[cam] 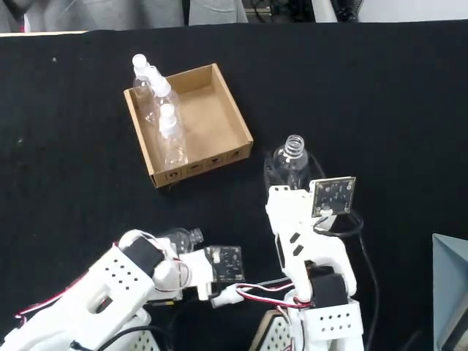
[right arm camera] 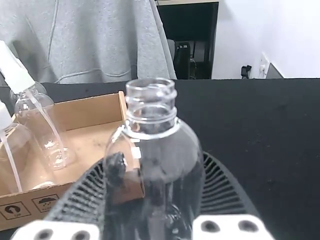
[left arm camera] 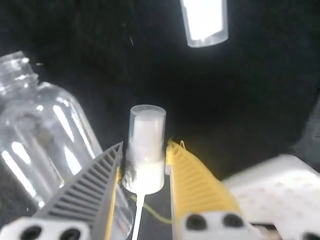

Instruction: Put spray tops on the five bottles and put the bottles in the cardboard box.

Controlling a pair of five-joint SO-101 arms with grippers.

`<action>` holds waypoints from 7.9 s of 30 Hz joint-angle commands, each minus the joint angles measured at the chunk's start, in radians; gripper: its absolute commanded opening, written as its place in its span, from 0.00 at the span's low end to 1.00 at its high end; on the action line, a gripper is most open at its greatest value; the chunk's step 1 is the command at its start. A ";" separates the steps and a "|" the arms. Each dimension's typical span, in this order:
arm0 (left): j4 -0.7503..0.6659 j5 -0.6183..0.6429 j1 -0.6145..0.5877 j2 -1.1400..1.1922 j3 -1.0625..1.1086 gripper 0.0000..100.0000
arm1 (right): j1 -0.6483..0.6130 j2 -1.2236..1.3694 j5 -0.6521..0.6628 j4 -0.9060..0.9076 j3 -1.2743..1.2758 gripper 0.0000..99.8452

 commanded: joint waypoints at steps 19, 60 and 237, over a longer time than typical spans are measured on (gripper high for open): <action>0.249 0.011 -0.008 -0.011 -0.432 0.04 | 0.025 -0.045 0.000 -0.026 -0.004 0.10; -0.126 1.033 -0.191 -0.035 -0.602 0.03 | 0.021 -0.045 0.005 -0.025 -0.004 0.10; -0.694 1.875 -0.536 -0.868 -0.039 0.03 | -0.362 -0.047 0.626 0.281 -0.004 0.10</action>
